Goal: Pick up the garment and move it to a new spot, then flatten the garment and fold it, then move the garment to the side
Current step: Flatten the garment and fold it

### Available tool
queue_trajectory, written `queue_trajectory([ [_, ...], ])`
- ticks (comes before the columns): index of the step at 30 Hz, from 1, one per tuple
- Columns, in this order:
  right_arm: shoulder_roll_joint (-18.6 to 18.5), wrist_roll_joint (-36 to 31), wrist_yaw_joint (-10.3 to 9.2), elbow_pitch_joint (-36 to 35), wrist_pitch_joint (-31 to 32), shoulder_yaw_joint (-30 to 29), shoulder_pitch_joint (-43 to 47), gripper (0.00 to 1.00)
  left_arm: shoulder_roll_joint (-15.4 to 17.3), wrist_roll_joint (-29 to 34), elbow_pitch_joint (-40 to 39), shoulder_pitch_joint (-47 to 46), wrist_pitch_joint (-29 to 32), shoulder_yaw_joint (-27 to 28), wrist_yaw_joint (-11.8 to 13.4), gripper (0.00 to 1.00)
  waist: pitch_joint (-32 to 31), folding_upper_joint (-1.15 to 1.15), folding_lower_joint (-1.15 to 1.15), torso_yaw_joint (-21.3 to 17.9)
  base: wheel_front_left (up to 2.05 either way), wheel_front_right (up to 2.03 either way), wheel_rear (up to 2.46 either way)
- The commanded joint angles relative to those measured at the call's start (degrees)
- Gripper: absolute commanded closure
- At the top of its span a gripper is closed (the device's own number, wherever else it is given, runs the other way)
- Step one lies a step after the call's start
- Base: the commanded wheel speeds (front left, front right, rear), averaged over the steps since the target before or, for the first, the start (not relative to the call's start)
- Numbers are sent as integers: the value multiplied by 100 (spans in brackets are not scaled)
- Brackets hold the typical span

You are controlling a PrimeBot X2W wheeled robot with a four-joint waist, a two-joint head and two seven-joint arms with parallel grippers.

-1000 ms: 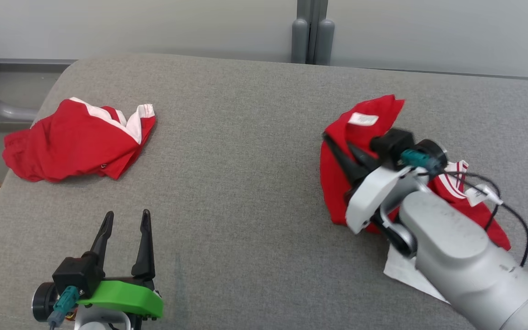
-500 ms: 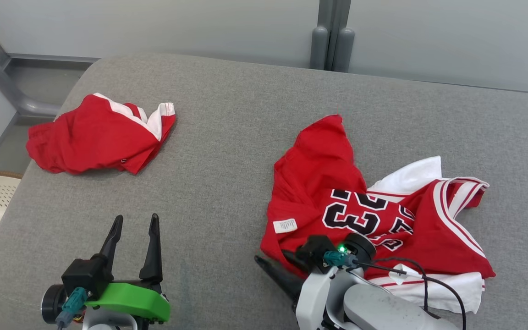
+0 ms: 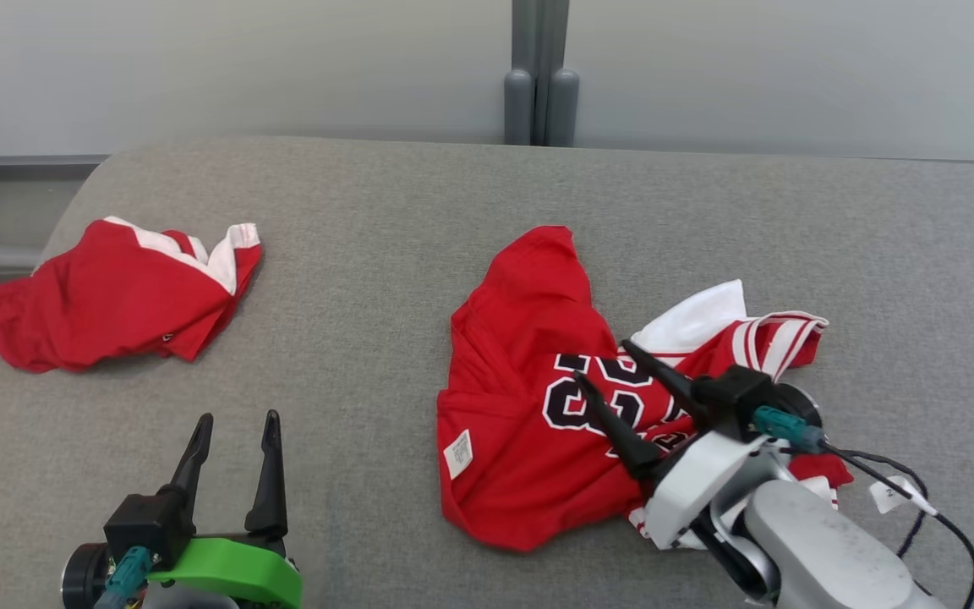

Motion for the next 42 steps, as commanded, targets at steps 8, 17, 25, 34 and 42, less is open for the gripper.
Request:
queue_trajectory([
  [8, -70, -646, -9, -940, -18, -1805, 1121, 0, 12, 94, -49, 99, -3, 150, -9, 0, -67, 0, 0, -488, 0, 0, 0],
  [17, 246, -1082, -9, -1648, -19, -2815, 2284, 0, 17, 138, -99, 187, -3, 267, -13, 0, -165, 0, 0, -692, 0, 0, 0],
  [25, 546, -1235, -9, -1871, -19, -3235, 2730, 0, 31, 183, -146, 268, -3, 359, -15, 0, -265, 0, 0, -817, 0, 0, 0],
  [34, 692, -1365, -9, -1959, -19, -3389, 2853, 0, 84, 291, -231, 333, -3, 451, -16, 0, -380, 0, 0, -843, 0, 0, 0],
  [42, 741, -1427, -9, -1930, -19, -3334, 2893, 0, 139, 340, -330, 449, -3, 526, -17, 0, -472, 0, 0, -851, 0, 0, 0],
])
